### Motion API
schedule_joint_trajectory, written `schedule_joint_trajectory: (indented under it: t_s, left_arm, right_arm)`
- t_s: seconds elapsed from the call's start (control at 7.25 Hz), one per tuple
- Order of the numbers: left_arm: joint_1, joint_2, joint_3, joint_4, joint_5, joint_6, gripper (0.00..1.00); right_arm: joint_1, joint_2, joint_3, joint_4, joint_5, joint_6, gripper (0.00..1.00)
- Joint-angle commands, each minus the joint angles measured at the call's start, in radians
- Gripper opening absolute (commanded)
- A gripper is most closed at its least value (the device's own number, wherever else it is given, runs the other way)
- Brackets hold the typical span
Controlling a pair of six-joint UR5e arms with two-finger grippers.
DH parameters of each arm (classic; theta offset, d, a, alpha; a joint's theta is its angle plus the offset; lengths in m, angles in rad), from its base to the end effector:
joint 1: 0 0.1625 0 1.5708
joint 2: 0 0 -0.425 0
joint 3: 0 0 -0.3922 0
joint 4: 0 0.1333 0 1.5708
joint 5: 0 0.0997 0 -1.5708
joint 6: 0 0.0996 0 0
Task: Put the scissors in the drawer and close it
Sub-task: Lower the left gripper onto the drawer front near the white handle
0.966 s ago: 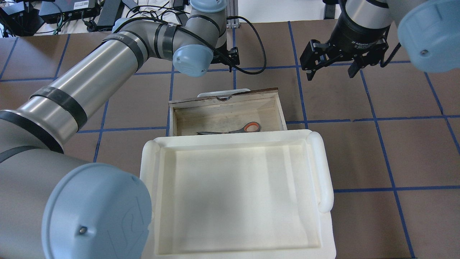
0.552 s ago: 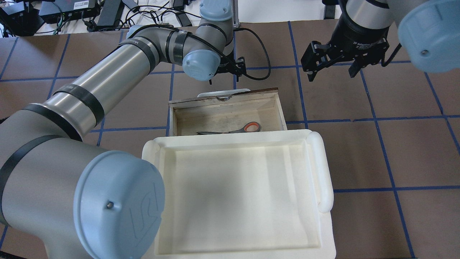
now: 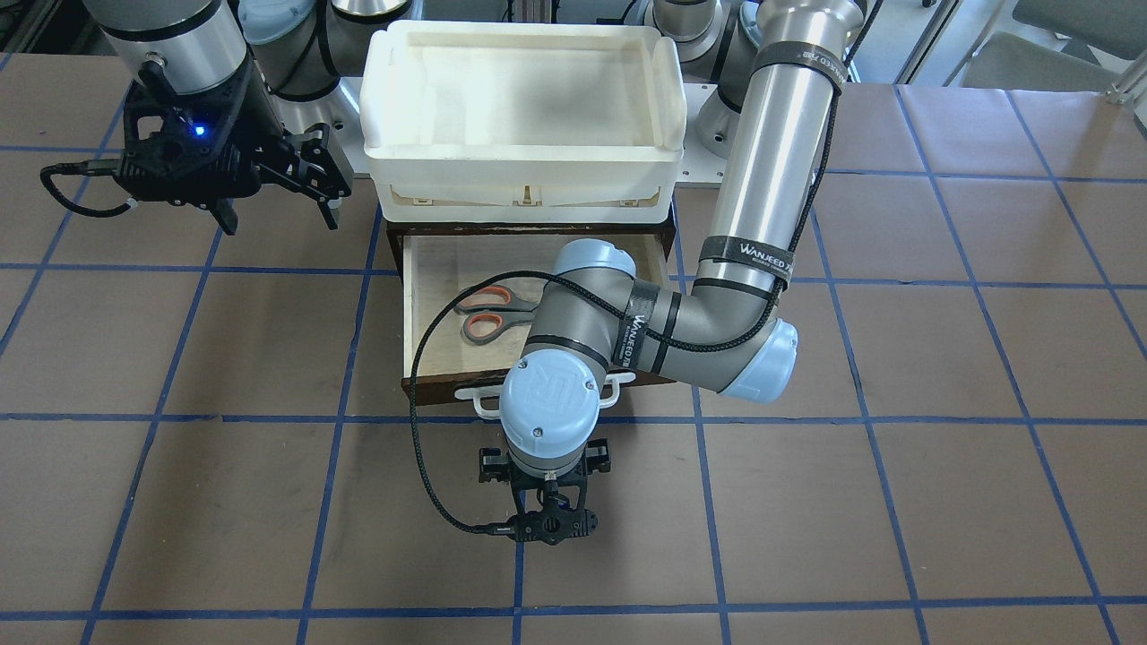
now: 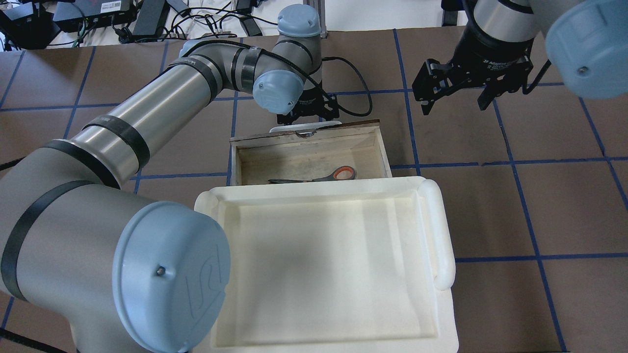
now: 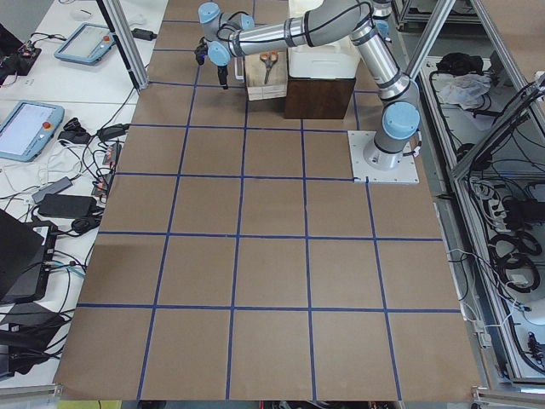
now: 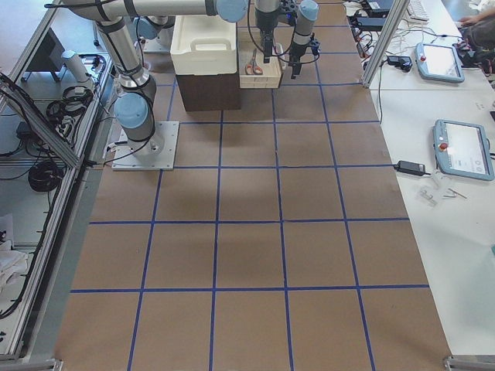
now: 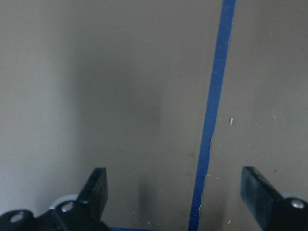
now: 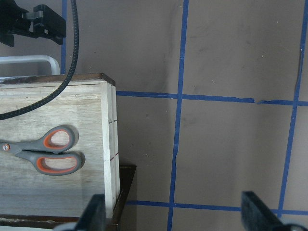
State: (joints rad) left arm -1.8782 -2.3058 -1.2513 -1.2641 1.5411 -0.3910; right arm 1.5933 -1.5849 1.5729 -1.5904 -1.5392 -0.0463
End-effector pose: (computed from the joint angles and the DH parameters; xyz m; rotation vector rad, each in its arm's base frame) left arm -0.3514 -0.6566 0.2097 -0.1332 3.1245 0.1759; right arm 0.1474 -0.4858 0.4958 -0.1077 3.1081 -0.0497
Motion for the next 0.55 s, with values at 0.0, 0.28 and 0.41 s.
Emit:
schedule_joint_trajectory:
  t_s: [0.0,0.28,0.41]
  left_arm:
    - [-0.001,0.0,0.0,-0.073,-0.013,-0.034,1.0]
    - [-0.021,0.0,-0.002,-0.096,-0.033,-0.089,1.0]
    - [-0.025,0.006,-0.004,-0.116,-0.033,-0.116,1.0]
  right_arm:
    - [-0.001,0.0,0.001,0.003,0.001,-0.007,1.0]
    - [-0.004,0.0,0.002,0.006,-0.001,-0.009,1.0]
    - [-0.006,0.0,0.01,0.006,0.001,-0.009,1.0]
